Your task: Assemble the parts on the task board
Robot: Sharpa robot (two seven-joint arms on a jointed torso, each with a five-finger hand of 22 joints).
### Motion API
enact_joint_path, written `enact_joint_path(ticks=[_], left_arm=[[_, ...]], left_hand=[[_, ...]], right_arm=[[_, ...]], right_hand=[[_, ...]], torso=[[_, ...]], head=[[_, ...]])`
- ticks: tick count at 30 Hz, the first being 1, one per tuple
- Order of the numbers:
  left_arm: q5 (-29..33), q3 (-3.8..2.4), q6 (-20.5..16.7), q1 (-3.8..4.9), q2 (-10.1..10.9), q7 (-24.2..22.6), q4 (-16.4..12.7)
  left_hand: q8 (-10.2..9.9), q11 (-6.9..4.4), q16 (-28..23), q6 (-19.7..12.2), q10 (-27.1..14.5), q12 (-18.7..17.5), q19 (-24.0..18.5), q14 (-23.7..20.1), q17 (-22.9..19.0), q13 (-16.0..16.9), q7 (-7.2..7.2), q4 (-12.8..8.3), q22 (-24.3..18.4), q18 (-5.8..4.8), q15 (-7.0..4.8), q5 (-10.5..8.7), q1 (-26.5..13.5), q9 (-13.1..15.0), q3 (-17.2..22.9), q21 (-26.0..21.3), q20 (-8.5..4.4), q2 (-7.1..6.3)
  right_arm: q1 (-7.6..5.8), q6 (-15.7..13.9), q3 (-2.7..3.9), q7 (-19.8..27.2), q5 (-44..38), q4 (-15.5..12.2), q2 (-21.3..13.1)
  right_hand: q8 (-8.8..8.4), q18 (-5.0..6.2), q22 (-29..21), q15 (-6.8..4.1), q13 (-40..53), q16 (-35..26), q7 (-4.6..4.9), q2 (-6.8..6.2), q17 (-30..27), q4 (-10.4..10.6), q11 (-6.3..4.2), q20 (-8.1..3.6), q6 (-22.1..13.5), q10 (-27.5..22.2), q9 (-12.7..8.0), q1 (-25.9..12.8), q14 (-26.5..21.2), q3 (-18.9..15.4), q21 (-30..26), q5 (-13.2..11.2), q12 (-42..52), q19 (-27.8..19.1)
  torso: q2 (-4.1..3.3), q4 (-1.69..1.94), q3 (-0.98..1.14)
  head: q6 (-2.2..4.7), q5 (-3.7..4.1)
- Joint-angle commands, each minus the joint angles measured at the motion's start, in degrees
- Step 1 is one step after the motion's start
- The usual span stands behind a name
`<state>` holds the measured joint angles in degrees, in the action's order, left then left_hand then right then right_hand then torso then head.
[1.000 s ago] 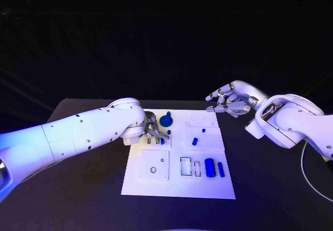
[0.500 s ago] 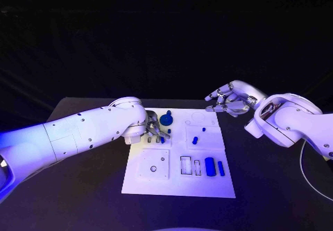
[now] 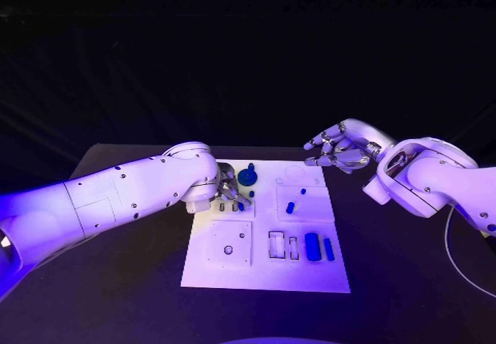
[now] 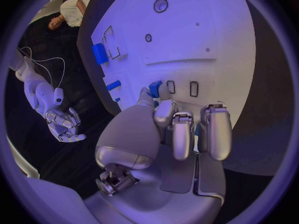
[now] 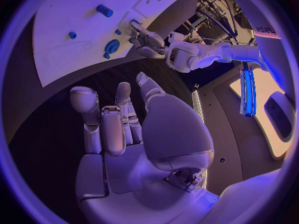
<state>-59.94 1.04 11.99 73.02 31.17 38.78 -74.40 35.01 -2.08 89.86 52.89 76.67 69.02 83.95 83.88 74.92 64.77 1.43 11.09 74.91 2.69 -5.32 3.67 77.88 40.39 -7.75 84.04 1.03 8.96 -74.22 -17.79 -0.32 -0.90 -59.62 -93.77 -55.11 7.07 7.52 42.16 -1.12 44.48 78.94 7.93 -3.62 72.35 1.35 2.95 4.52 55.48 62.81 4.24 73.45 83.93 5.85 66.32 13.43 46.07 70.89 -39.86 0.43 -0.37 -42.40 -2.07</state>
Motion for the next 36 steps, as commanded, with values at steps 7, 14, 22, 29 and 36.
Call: enact_joint_path(ticks=[7, 14, 22, 29, 36], left_arm=[[1.40, 0.10, 1.15, -0.10, 0.12, -0.21, -0.06], [3.34, 0.02, -1.33, -0.12, 2.05, -0.66, -1.96], [1.93, -0.09, -3.05, -0.13, 3.92, -0.90, -3.14], [-0.44, -0.08, -5.01, -0.31, 4.64, -1.35, -4.11], [-3.35, -0.05, -6.71, -0.64, 4.52, -1.75, -4.61]], left_hand=[[-1.95, -0.38, 0.14, -1.27, -0.72, -0.98, 2.53, 6.12, 15.08, -0.82, 0.52, -3.75, 5.09, -0.59, -0.28, 5.09, 6.35, -0.03, 10.65, -0.06, -0.64, -1.14], [-1.69, -0.05, 0.14, -0.69, -0.19, -1.21, 2.36, 6.12, 15.08, -1.16, 0.63, -2.74, 4.70, -0.41, -0.04, 4.72, -0.98, 2.19, 33.36, -0.64, -0.35, -11.08], [-1.09, -0.09, 0.14, -0.67, 0.28, -0.70, 2.57, 6.12, 15.08, -0.72, 0.54, -3.78, 5.20, -0.53, -0.13, 4.54, -3.69, 3.34, 38.85, -0.42, -0.29, -12.91], [-0.90, -0.07, 0.14, -0.71, 0.31, -0.65, 2.72, 6.12, 15.08, -0.74, 0.52, -4.14, 5.62, -0.62, -0.18, 4.37, -4.45, 3.71, 40.14, -0.16, -0.27, -13.32], [-0.79, -0.09, 0.14, -0.67, 0.34, -0.62, 2.76, 6.12, 15.08, -0.76, 0.49, -4.32, 5.75, -0.64, -0.19, 4.30, -4.72, 3.87, 40.58, -0.09, -0.28, -13.56]], right_arm=[[0.04, 1.04, 0.00, -0.06, -0.09, 0.05, 0.14], [0.05, 1.32, -0.01, 0.01, 0.01, 0.18, 0.23], [0.10, 1.40, -0.05, 0.15, -0.09, 0.43, 0.35], [0.28, 1.38, -0.21, 0.20, -1.86, 0.83, 0.71], [0.39, 1.54, -0.27, 0.21, -2.30, 0.92, 0.83]], right_hand=[[0.18, 0.95, -0.10, -0.31, -0.03, -0.33, 0.10, 0.33, -0.15, -0.08, 0.04, -0.03, 0.44, -0.39, -0.05, -0.09, 2.14, -0.32, -0.35, 0.39, -0.37, -0.34], [0.20, 1.03, -0.54, -0.30, -0.16, -0.52, 0.10, 0.33, -0.42, -0.05, 0.04, -0.03, 0.44, -0.46, -0.06, -0.10, 2.07, -0.35, -0.58, 0.41, -0.48, -0.51], [0.23, 1.11, -1.12, -0.28, -0.52, -0.77, 0.11, 0.38, -0.70, 0.16, 0.08, -0.01, 0.39, -0.69, -0.08, -0.27, 1.97, -0.55, -0.97, 0.46, -0.76, -0.78], [0.24, 1.18, -1.60, -0.26, -0.67, -1.01, 0.13, 0.44, -1.02, 0.26, 0.09, 0.00, 0.36, -0.79, -0.10, -0.33, 1.87, -0.62, -1.26, 0.49, -0.87, -0.98], [0.24, 1.18, -1.60, -0.26, -0.67, -1.01, 0.13, 0.44, -1.02, 0.26, 0.09, 0.00, 0.36, -0.79, -0.10, -0.33, 1.87, -0.62, -1.26, 0.49, -0.87, -0.98]], torso=[[0.00, 0.05, 0.00], [-0.01, 0.17, -0.02], [-0.06, 0.26, -0.03], [-0.10, 0.25, -0.08], [-0.06, 0.18, -0.06]], head=[[-0.09, 0.08], [-0.11, 0.42], [-0.11, 0.41], [0.02, 0.24], [-0.12, -0.01]])
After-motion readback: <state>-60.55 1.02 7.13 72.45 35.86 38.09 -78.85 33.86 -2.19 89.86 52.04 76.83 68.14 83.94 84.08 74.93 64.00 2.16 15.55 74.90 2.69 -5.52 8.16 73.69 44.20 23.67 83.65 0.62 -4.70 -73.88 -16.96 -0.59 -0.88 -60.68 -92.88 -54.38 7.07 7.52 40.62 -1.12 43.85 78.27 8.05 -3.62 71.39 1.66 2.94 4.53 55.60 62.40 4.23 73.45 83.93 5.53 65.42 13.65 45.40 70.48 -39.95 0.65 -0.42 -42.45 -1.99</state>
